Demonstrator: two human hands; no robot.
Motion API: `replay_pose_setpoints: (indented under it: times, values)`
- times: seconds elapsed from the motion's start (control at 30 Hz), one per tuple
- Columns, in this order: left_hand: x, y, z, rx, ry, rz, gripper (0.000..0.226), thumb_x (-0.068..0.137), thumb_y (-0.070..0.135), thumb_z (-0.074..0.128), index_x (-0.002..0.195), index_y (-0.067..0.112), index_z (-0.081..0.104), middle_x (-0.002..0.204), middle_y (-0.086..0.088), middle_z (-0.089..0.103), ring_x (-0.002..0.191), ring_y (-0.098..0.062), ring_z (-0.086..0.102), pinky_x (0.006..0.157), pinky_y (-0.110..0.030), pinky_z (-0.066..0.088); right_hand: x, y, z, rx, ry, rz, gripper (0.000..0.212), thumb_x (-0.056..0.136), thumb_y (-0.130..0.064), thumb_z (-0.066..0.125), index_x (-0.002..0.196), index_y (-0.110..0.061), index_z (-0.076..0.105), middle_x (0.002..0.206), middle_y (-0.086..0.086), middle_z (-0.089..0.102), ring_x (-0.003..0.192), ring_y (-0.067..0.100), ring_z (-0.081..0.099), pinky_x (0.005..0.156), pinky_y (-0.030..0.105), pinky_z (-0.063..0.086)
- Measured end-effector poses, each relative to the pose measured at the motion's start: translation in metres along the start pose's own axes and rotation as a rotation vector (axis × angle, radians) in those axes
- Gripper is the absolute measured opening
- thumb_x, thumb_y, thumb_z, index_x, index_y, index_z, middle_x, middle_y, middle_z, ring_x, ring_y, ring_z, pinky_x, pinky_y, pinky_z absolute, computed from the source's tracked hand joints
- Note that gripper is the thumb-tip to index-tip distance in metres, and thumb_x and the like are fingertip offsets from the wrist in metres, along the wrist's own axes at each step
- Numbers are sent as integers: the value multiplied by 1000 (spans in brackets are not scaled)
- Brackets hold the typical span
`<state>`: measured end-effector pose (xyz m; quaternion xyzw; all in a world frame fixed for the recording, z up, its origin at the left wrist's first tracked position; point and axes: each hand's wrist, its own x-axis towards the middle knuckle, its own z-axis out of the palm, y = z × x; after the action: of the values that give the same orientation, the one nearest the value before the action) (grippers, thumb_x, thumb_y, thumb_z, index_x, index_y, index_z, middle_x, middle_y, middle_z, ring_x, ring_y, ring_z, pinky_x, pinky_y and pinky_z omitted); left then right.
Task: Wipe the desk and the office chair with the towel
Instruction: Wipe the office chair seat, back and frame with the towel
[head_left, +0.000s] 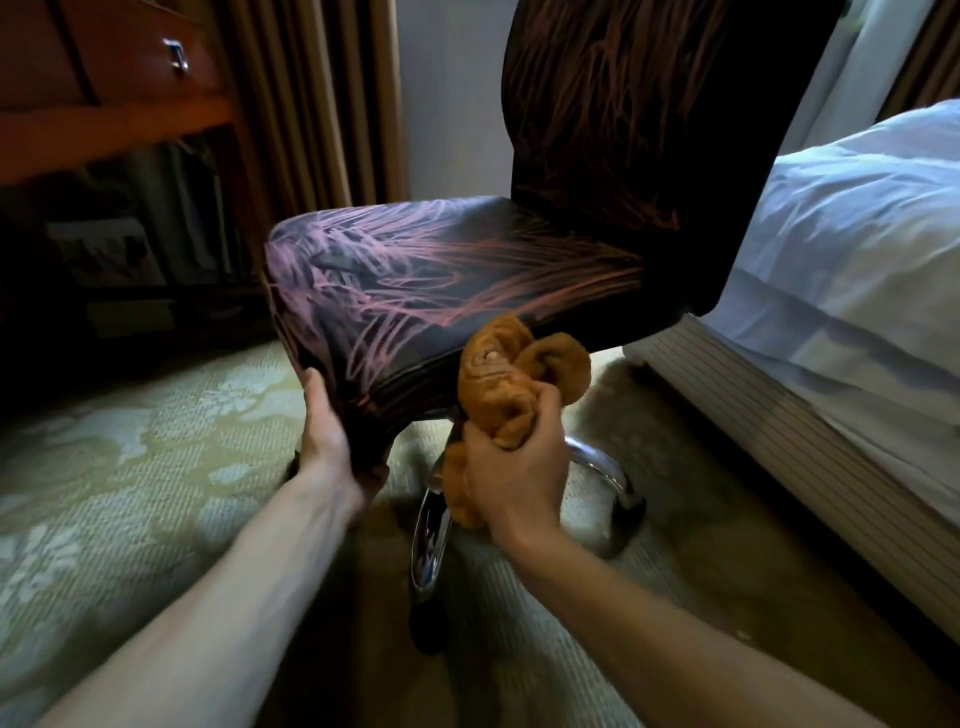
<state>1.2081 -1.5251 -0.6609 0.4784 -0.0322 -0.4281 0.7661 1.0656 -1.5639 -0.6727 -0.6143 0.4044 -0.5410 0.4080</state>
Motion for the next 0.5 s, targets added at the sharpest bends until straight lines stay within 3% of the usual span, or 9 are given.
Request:
replay_pose_setpoints:
  times: [0.07, 0.1, 0.17, 0.23, 0.3, 0.33, 0.37, 0.5]
  values:
    - [-3, 1, -1, 9, 0, -27, 80, 93, 81, 39, 135, 19, 68, 89, -7, 80, 51, -13, 70, 45, -16, 50, 17, 5, -14, 48, 111, -6, 30, 79, -14, 73, 93, -31, 53, 79, -12, 61, 73, 1, 60, 74, 30, 51]
    - [-3, 1, -2, 14, 7, -39, 81, 92, 81, 40, 133, 18, 69, 78, -4, 78, 53, -14, 70, 47, -17, 51, 31, 6, -21, 76, 196, -9, 35, 80, -9, 75, 93, -33, 53, 81, -16, 60, 74, -5, 59, 76, 19, 48]
    - [-2, 1, -1, 41, 33, -44, 82, 90, 84, 40, 128, 17, 71, 72, 0, 72, 57, -15, 68, 55, -19, 51, 66, 6, -40, 125, 323, 21, 44, 81, -9, 74, 108, -37, 53, 91, -24, 56, 78, -13, 57, 69, 0, 38]
    - [0, 2, -2, 79, 59, -29, 86, 86, 88, 39, 120, 16, 73, 72, -1, 68, 62, -17, 61, 63, -24, 43, 101, 6, -56, 105, 350, 74, 55, 85, -13, 71, 132, -31, 50, 95, -25, 52, 76, -18, 57, 61, -3, 38]
    - [2, 2, -3, 121, 62, -33, 85, 82, 93, 38, 109, 19, 71, 69, -2, 64, 62, -18, 57, 63, -26, 40, 126, 9, -68, 25, 320, 102, 50, 88, -14, 69, 133, -23, 49, 91, -21, 50, 73, -11, 56, 68, 3, 42]
    - [4, 2, -4, 137, 68, -39, 85, 80, 94, 37, 105, 20, 70, 69, -2, 64, 62, -18, 57, 63, -26, 41, 131, 10, -69, -15, 287, 106, 41, 88, -15, 69, 124, -21, 50, 89, -16, 51, 74, -6, 53, 74, 14, 45]
    - [5, 3, -5, 145, 77, -39, 84, 80, 94, 37, 103, 20, 70, 69, -1, 64, 62, -18, 57, 63, -26, 41, 130, 12, -65, -48, 247, 101, 35, 87, -16, 69, 115, -22, 49, 87, -12, 52, 75, -3, 51, 74, 23, 44]
    - [7, 0, -2, 149, 117, -26, 79, 82, 93, 36, 87, 22, 70, 63, 1, 63, 58, -16, 54, 61, -26, 40, 76, 15, -29, -91, 156, -12, 35, 74, -30, 68, 99, -28, 44, 83, -9, 54, 70, 4, 52, 62, 29, 40]
